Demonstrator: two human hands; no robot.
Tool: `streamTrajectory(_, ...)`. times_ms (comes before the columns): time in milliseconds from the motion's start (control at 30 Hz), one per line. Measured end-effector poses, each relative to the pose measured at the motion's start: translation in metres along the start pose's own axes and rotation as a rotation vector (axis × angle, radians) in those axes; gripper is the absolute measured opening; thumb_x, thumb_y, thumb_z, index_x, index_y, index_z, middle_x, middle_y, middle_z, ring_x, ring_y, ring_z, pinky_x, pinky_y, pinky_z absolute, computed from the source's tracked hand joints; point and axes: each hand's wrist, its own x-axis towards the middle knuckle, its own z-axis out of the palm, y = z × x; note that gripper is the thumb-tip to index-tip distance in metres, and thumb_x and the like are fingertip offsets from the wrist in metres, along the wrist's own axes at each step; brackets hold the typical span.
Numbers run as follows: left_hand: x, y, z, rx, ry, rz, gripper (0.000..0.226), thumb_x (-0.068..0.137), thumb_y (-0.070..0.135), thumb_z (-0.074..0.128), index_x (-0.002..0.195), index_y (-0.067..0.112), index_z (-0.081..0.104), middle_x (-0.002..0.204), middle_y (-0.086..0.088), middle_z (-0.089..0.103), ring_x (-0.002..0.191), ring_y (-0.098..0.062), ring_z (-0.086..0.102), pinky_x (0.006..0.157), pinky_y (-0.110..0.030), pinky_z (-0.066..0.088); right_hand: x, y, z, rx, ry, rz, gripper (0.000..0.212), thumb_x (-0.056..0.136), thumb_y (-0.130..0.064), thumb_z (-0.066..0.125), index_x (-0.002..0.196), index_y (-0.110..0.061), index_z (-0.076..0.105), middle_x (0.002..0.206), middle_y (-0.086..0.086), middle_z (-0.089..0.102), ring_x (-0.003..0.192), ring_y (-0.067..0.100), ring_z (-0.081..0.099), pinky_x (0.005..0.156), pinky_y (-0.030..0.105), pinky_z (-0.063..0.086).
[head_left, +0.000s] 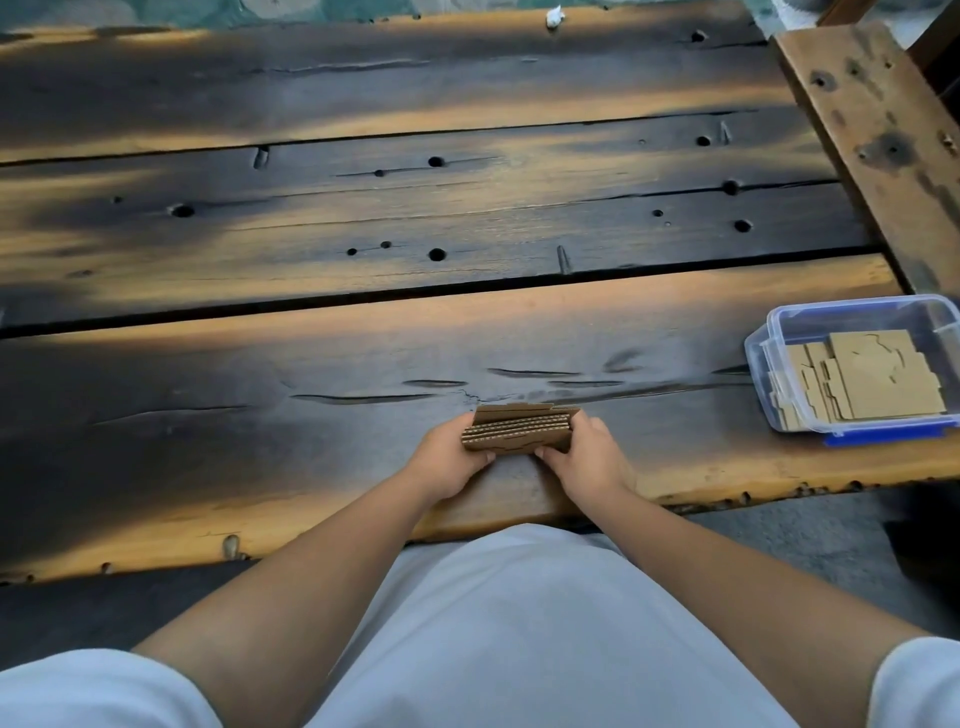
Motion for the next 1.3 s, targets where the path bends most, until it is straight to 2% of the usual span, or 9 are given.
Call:
streamTrajectory(133, 0.001, -0.001, 0.000, 0.024, 0.009, -0.003, 0.037, 0.080, 0.015, 0.071, 0.115, 0.027, 0.064, 0.115, 0.002, 0.069, 0.108, -0.019, 0.060, 0.094, -0.029, 0.045, 0.009, 0.008, -0.007, 0.142, -0.120, -0.110, 0.038, 0.084, -0.017, 0.065, 0.119, -0.016, 0.050, 0.120, 0.009, 0.053, 0.113, 0.027, 0.052, 0.093, 0.036, 0.043)
streamTrajectory(267, 0.000, 0.000, -0.002, 0.014, -0.004, 0.001, 0.034, 0.080, 0.013, 0.071, 0.111, 0.027, 0.067, 0.112, 0.006, 0.070, 0.106, -0.016, 0.061, 0.091, -0.025, 0.044, 0.010, 0.010, -0.031, 0.488, -0.203, -0.142, 0.048, 0.088, 0.001, 0.054, 0.128, -0.026, 0.049, 0.122, -0.006, 0.055, 0.113, 0.006, 0.050, 0.092, 0.020, 0.036)
streamTrajectory(400, -0.001, 0.003, -0.004, 0.015, -0.028, 0.029, 0.035, 0.081, 0.012, 0.070, 0.112, 0.027, 0.067, 0.113, 0.007, 0.069, 0.107, -0.014, 0.060, 0.091, -0.023, 0.043, 0.013, 0.010, -0.046, 0.425, -0.259, -0.225, 0.021, 0.091, -0.005, 0.055, 0.104, -0.020, 0.062, 0.105, -0.001, 0.068, 0.099, 0.013, 0.061, 0.093, 0.032, 0.044)
streamTrajectory(533, -0.003, 0.007, -0.006, 0.026, -0.039, 0.043, 0.033, 0.082, 0.011, 0.068, 0.112, 0.024, 0.066, 0.115, 0.005, 0.069, 0.107, -0.013, 0.059, 0.094, -0.027, 0.044, 0.013, 0.011, -0.053, 0.417, -0.258, -0.240, 0.018, 0.088, -0.004, 0.059, 0.088, -0.023, 0.060, 0.092, 0.001, 0.067, 0.088, 0.017, 0.059, 0.082, 0.028, 0.044)
streamTrajectory(633, -0.003, 0.009, -0.007, 0.030, -0.053, 0.045, 0.031, 0.083, 0.009, 0.068, 0.112, 0.020, 0.067, 0.114, 0.004, 0.069, 0.106, -0.012, 0.059, 0.093, -0.027, 0.044, 0.013, 0.011, -0.060, 0.476, -0.270, -0.245, 0.021, 0.087, -0.002, 0.061, 0.084, -0.023, 0.059, 0.084, -0.002, 0.065, 0.078, 0.013, 0.056, 0.074, 0.025, 0.043)
streamTrajectory(767, -0.003, 0.009, -0.007, 0.059, -0.022, -0.021, 0.008, 0.082, 0.012, 0.069, 0.086, 0.013, 0.062, 0.090, -0.004, 0.068, 0.089, -0.022, 0.060, 0.075, -0.030, 0.043, 0.019, 0.010, -0.077, 0.458, -0.244, -0.277, 0.008, 0.090, -0.009, 0.061, 0.097, -0.013, 0.061, 0.097, 0.012, 0.066, 0.089, 0.029, 0.059, 0.085, 0.039, 0.046)
streamTrajectory(900, -0.004, 0.009, -0.006, 0.073, 0.000, -0.064, 0.019, 0.082, 0.017, 0.069, 0.083, 0.007, 0.053, 0.085, -0.011, 0.064, 0.083, -0.026, 0.057, 0.072, -0.036, 0.043, 0.029, 0.005, -0.100, 0.298, -0.108, -0.400, 0.011, 0.092, -0.022, 0.059, 0.080, -0.022, 0.058, 0.074, -0.005, 0.056, 0.068, 0.010, 0.048, 0.065, 0.032, 0.039)
streamTrajectory(1167, -0.007, 0.008, 0.000, 0.101, 0.069, -0.086, 0.030, 0.079, 0.022, 0.072, 0.077, 0.027, 0.042, 0.085, 0.002, 0.059, 0.083, -0.021, 0.053, 0.066, -0.033, 0.036, 0.049, -0.045, -0.092, -0.089, -0.174, -0.699, 0.020, 0.097, -0.020, 0.049, 0.109, -0.011, 0.062, 0.098, 0.004, 0.061, 0.097, 0.023, 0.053, 0.079, 0.030, 0.037)
streamTrajectory(1300, -0.008, 0.007, 0.004, 0.103, 0.110, -0.123, 0.034, 0.076, 0.027, 0.074, 0.086, 0.022, 0.042, 0.098, -0.007, 0.058, 0.093, -0.028, 0.055, 0.078, -0.038, 0.044, 0.045, -0.062, -0.074, -0.197, -0.268, -0.781, 0.022, 0.097, -0.025, 0.047, 0.111, -0.015, 0.060, 0.106, 0.009, 0.063, 0.101, 0.026, 0.056, 0.085, 0.036, 0.043)
